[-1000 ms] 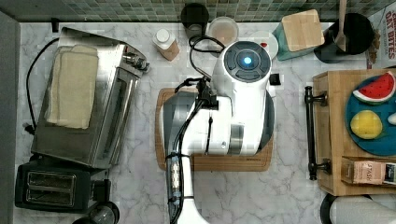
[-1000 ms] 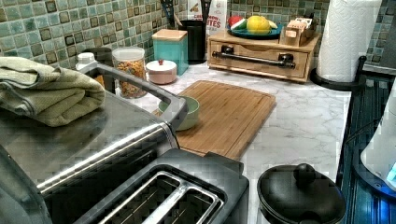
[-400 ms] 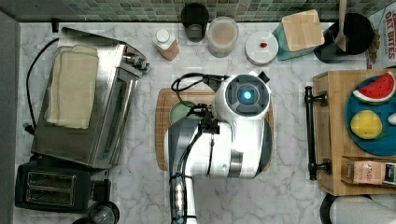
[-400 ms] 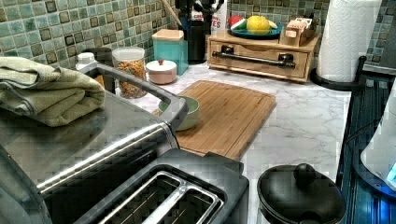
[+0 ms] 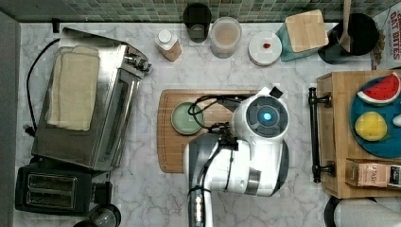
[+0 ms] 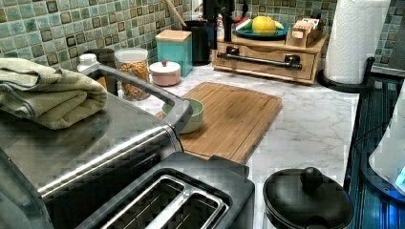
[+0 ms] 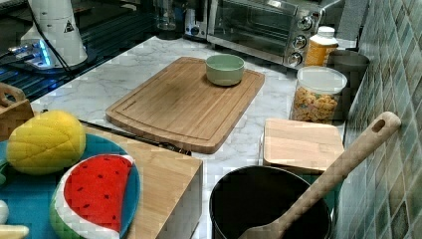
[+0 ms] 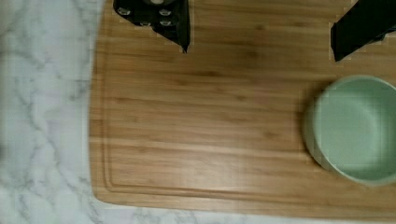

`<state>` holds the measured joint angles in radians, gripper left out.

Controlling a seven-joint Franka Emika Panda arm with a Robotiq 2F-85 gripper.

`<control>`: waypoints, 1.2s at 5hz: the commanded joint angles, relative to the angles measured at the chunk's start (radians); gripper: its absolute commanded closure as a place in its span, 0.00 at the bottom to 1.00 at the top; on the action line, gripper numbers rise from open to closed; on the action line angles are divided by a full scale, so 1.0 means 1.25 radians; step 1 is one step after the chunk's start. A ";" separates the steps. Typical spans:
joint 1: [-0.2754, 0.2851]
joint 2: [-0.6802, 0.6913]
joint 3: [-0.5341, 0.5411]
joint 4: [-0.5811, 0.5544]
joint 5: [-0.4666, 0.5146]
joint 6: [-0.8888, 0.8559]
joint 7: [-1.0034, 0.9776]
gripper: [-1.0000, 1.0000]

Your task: Open the drawer.

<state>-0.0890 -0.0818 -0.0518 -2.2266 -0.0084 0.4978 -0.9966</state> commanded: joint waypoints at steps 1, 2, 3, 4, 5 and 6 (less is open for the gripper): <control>-0.084 0.044 -0.112 0.048 -0.016 0.076 -0.199 0.00; -0.106 0.078 -0.124 0.072 -0.037 0.095 -0.206 0.00; -0.135 0.104 -0.124 0.076 -0.069 0.135 -0.204 0.00; -0.161 0.133 -0.133 0.084 -0.067 0.172 -0.255 0.00; -0.176 0.162 -0.153 0.098 -0.065 0.218 -0.311 0.00; -0.185 0.176 -0.170 0.085 -0.067 0.282 -0.346 0.00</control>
<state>-0.2725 0.1609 -0.2466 -2.2070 -0.0779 0.8149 -1.3340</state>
